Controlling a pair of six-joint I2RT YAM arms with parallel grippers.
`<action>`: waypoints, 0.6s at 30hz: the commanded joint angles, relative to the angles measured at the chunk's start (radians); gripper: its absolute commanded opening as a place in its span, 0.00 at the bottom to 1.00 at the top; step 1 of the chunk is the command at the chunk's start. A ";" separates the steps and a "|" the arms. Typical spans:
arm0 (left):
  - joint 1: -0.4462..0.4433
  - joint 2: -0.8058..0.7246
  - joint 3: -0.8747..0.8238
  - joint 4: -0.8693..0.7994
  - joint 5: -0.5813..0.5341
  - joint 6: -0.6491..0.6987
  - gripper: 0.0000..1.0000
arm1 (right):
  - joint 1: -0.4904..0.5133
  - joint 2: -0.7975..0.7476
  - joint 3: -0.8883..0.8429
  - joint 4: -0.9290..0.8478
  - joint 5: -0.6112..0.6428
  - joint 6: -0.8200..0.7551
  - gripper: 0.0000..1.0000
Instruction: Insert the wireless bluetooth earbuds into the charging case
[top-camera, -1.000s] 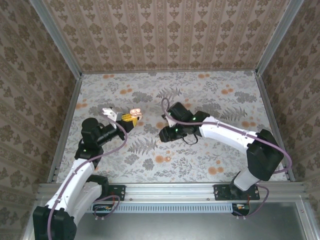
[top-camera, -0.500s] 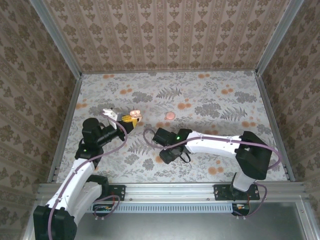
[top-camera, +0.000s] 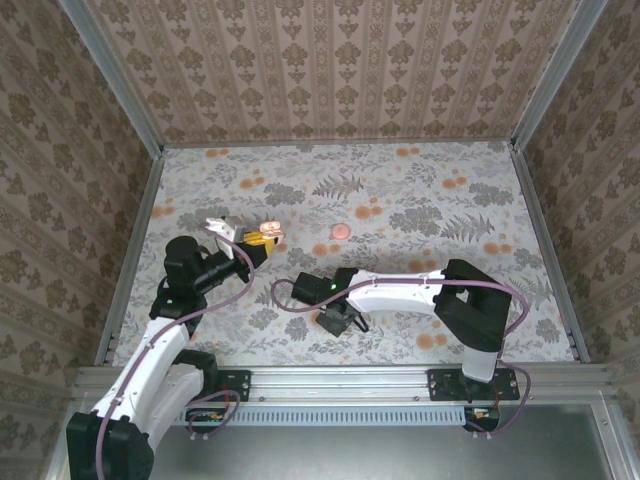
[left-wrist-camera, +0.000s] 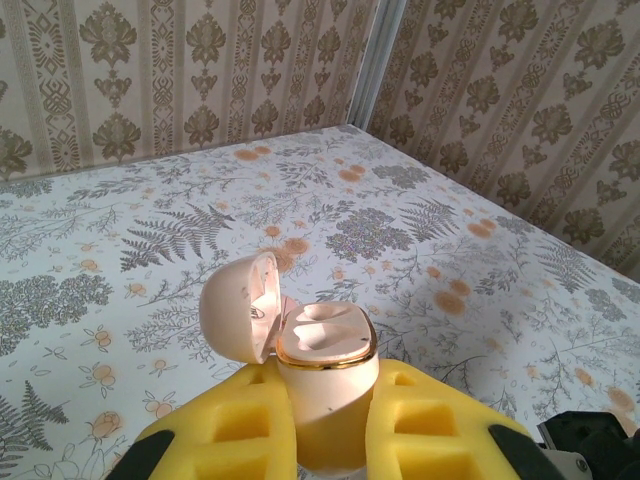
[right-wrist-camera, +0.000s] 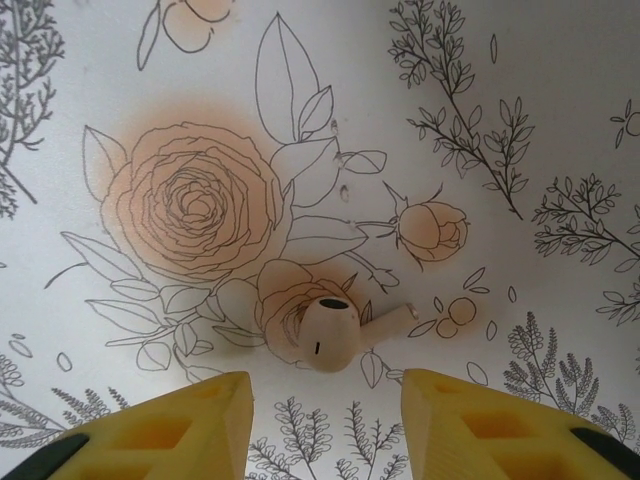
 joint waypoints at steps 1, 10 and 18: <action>0.008 -0.022 -0.004 0.010 -0.003 0.012 0.00 | 0.004 0.028 0.031 -0.029 0.048 -0.028 0.43; 0.009 -0.022 -0.003 0.007 -0.003 0.010 0.00 | 0.004 0.050 0.033 0.000 0.037 -0.055 0.40; 0.009 -0.026 -0.004 0.004 0.001 0.009 0.00 | 0.006 0.077 0.057 0.010 0.038 -0.071 0.32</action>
